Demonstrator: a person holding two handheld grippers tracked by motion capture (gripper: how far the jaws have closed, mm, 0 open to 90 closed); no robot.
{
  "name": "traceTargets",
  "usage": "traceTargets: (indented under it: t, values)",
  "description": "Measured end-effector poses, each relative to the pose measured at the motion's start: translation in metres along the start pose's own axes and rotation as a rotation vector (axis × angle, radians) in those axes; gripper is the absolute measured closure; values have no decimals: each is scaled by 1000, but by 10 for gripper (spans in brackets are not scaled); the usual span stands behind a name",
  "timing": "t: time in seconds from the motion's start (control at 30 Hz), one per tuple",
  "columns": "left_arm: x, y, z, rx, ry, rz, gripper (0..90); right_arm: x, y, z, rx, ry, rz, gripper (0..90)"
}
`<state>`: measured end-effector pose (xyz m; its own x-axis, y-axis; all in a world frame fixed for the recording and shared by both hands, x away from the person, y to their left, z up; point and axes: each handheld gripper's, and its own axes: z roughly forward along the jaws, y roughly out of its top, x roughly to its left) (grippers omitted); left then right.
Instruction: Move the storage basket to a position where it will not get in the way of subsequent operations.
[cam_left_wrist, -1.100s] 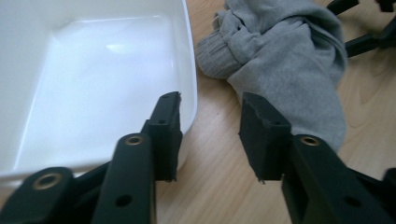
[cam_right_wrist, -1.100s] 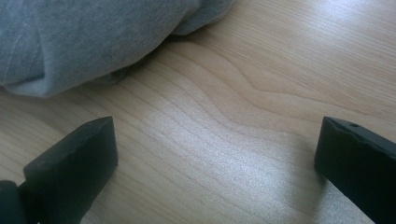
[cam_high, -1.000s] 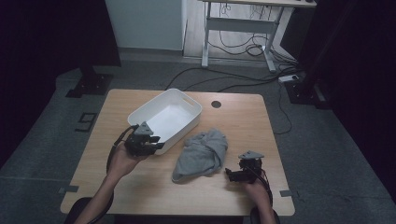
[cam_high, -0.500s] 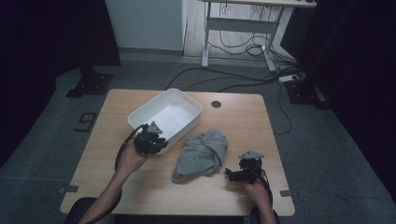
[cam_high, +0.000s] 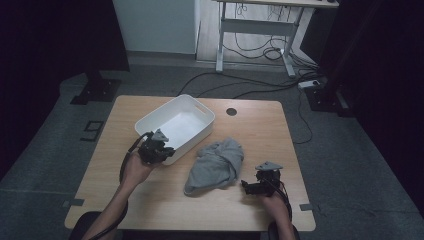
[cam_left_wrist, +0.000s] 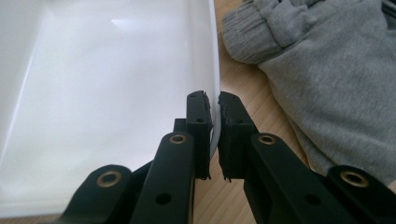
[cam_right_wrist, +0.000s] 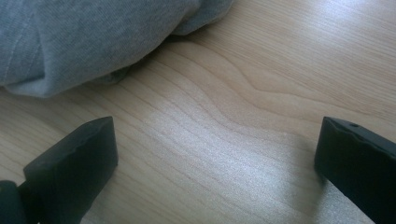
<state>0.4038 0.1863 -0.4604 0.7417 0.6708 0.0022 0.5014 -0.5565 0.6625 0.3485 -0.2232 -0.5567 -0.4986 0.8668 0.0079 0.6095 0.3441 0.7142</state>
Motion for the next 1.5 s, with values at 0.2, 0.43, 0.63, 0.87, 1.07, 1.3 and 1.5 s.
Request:
traceTargets:
  t: [0.2, 0.43, 0.63, 0.87, 1.07, 1.3, 1.5]
  values:
    - [8, -5, -4, -3, 10, -24, 833, 0, 0, 0, 0, 0, 0, 0]
    - [21, -13, -10, -13, 26, -62, 833, 0, 0, 0, 0, 0, 0, 0]
    - [35, -20, -16, -13, 61, -92, 836, 0, 0, 0, 0, 0, 0, 0]
    - [49, -26, -21, -15, 77, -122, 843, 0, 0, 0, 0, 0, 0, 0]
    - [59, -31, -25, -19, 87, -139, 843, 0, 0, 0, 0, 0, 0, 0]
    - [70, -35, -30, -15, 103, -155, 841, 0, 0, 0, -1, 0, -1, 0]
    - [87, -42, -36, -10, 125, -178, 840, 0, 0, 0, 0, 0, 1, 0]
